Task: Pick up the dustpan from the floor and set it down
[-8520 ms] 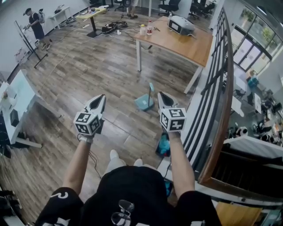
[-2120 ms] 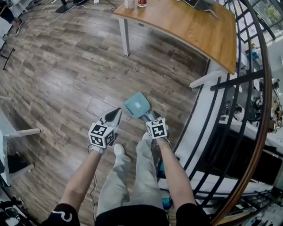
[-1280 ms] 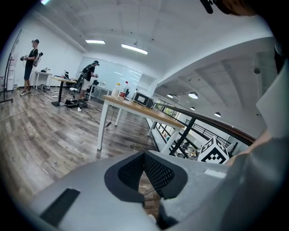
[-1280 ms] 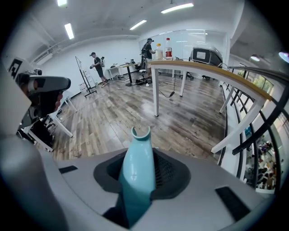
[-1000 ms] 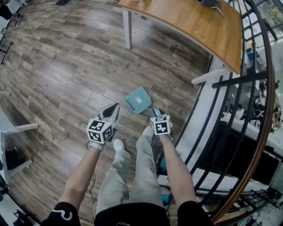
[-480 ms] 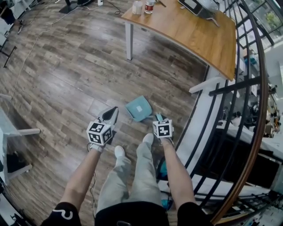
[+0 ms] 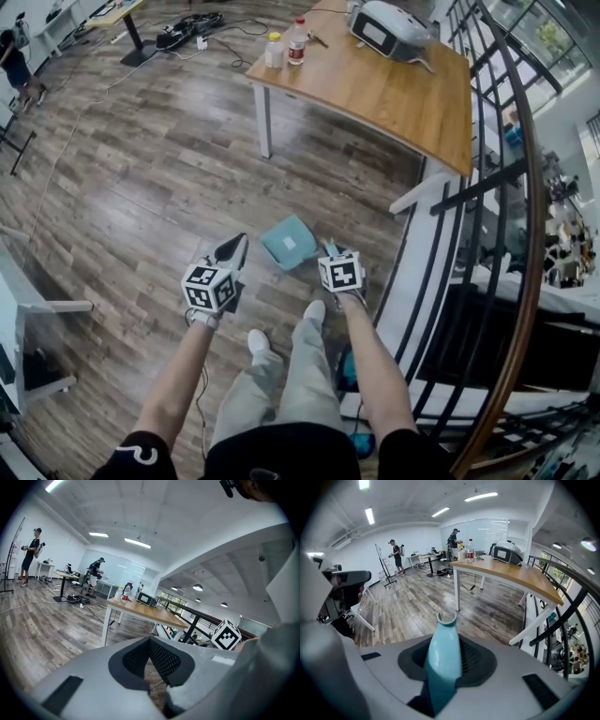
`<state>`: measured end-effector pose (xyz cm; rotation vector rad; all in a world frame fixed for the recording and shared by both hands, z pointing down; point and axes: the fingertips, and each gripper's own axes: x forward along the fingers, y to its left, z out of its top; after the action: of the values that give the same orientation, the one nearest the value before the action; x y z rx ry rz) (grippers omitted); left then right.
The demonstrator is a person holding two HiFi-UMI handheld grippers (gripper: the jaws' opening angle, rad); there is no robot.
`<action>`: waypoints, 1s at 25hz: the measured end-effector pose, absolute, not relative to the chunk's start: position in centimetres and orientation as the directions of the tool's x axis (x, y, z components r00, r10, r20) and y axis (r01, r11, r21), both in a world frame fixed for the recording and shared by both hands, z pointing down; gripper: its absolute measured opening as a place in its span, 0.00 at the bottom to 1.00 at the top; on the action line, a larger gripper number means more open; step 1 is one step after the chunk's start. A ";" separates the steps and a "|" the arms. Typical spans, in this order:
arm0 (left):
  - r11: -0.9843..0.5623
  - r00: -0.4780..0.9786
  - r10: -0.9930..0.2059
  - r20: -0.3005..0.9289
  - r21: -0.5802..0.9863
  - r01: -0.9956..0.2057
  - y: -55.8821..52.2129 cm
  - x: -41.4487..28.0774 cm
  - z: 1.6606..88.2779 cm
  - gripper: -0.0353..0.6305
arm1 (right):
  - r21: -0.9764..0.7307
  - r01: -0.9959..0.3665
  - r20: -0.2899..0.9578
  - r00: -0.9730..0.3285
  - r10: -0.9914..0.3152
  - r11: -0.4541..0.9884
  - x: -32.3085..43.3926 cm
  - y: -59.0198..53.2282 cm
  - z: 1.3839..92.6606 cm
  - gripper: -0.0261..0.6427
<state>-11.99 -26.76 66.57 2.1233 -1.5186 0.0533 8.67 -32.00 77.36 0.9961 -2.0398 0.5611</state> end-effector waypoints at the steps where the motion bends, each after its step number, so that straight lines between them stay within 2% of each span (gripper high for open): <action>1: -0.241 0.373 -0.871 0.319 0.384 -0.891 -26.7 -11.9 65.7 0.05 | -0.049 -0.801 0.795 -0.393 -0.462 0.597 8.4 -32.0 76.3 0.17; 13: -0.327 0.406 -0.881 0.243 0.309 -0.893 -24.3 -12.5 54.4 0.05 | -0.073 -0.794 0.741 -0.449 -0.500 0.604 7.0 -29.9 62.2 0.17; 25: -0.366 0.401 -0.908 0.121 0.235 -0.901 -21.2 -14.8 43.2 0.05 | 0.009 -0.785 0.586 -0.498 -0.640 0.619 7.3 -27.5 46.0 0.17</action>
<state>-14.76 -21.19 43.25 2.3976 -1.5879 -0.0416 7.28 -27.45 45.96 1.1171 -2.2950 0.3495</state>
